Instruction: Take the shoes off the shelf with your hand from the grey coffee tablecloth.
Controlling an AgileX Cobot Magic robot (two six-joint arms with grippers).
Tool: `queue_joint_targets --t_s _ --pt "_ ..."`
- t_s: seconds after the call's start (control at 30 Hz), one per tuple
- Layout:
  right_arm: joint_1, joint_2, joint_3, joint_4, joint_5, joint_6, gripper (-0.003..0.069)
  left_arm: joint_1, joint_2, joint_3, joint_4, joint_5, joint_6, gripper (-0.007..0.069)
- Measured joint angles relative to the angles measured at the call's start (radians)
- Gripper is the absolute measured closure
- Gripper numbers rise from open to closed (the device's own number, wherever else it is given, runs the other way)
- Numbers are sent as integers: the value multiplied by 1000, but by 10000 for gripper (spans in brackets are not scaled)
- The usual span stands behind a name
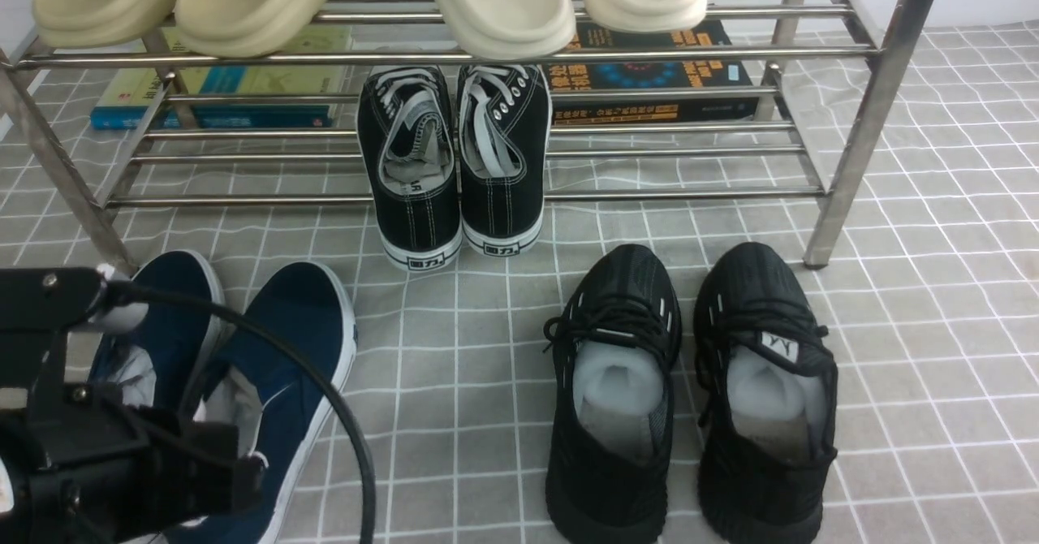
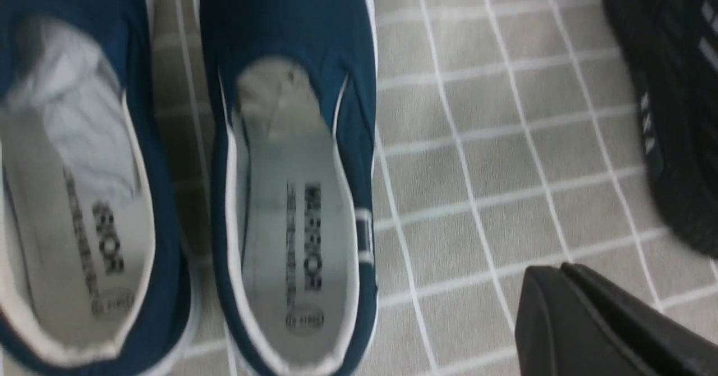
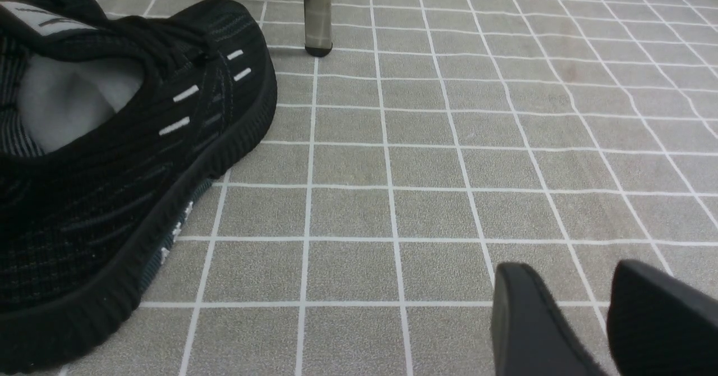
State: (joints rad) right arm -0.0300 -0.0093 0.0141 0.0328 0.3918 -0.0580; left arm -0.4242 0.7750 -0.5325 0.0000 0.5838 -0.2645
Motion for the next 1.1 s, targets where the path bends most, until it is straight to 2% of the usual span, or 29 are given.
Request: queue_joint_targets --t_s 0.2,0.27,0.37,0.5,0.63,0.83,1.1 --pt "0 0 0 0 0 0 420 0 -103 96 37 -71 9 594" --pt "0 0 0 0 0 0 420 30 -192 140 71 -82 12 592" --pt "0 0 0 0 0 0 420 100 -283 182 87 -84 12 592" --pt "-2 0 0 0 0 0 420 262 -475 300 100 -112 12 592" --pt "-2 0 0 0 0 0 420 343 -632 401 106 -151 12 592" --pt "-2 0 0 0 0 0 420 364 -773 507 136 -159 12 585" --pt "-2 0 0 0 0 0 420 365 -786 552 144 -186 12 581"
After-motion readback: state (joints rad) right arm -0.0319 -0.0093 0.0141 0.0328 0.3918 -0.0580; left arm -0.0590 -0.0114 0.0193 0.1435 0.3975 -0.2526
